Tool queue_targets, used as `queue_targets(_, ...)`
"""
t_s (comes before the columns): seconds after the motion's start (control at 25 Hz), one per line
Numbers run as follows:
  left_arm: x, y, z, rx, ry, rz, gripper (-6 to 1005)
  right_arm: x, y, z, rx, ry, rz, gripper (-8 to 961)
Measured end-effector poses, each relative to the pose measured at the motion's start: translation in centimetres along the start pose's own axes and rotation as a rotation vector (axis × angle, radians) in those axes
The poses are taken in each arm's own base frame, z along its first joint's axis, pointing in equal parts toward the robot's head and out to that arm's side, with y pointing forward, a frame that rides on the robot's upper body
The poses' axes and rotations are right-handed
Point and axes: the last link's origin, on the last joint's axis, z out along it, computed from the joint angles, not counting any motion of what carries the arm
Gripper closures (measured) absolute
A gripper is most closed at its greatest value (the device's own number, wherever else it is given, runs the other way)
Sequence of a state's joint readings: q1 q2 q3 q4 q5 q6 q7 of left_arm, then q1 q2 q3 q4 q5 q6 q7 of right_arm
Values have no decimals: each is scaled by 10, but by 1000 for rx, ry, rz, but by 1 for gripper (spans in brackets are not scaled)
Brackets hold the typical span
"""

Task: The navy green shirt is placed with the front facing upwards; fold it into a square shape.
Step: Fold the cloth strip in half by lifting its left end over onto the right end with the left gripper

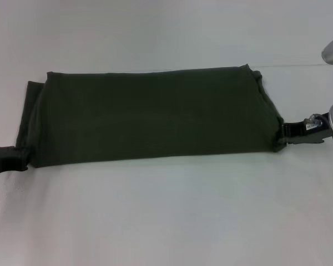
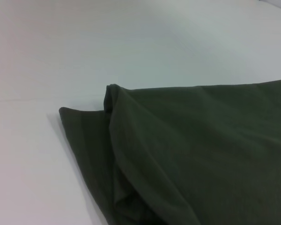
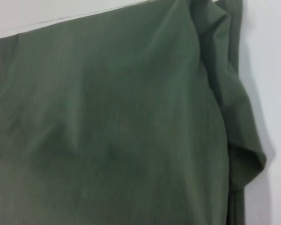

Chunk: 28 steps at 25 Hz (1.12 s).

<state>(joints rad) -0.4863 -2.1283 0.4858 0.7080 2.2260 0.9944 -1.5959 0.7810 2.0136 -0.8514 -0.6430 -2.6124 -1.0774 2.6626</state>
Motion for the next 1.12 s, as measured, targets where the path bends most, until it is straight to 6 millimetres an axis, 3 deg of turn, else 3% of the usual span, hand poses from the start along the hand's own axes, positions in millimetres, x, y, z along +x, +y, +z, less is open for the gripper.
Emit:
queue_targets(0.28, 4, -2, -7, -13, -33, -24, 997, 3, -2, -3, -12, 23, -34, 936)
queue_targets(0.56, 9, -4, -26, -77, -66, -80, 997, 12, -6, -12, -42, 74, -54, 934)
queue_targets(0.8, 5, -2, -38, -121, -137, -109, 997, 30, -9, -21, -94, 160, -61, 932)
queue_targets(1.12, -8, 0, -74, -207, -325, -182, 997, 57, -7, -27, -164, 277, -76, 930)
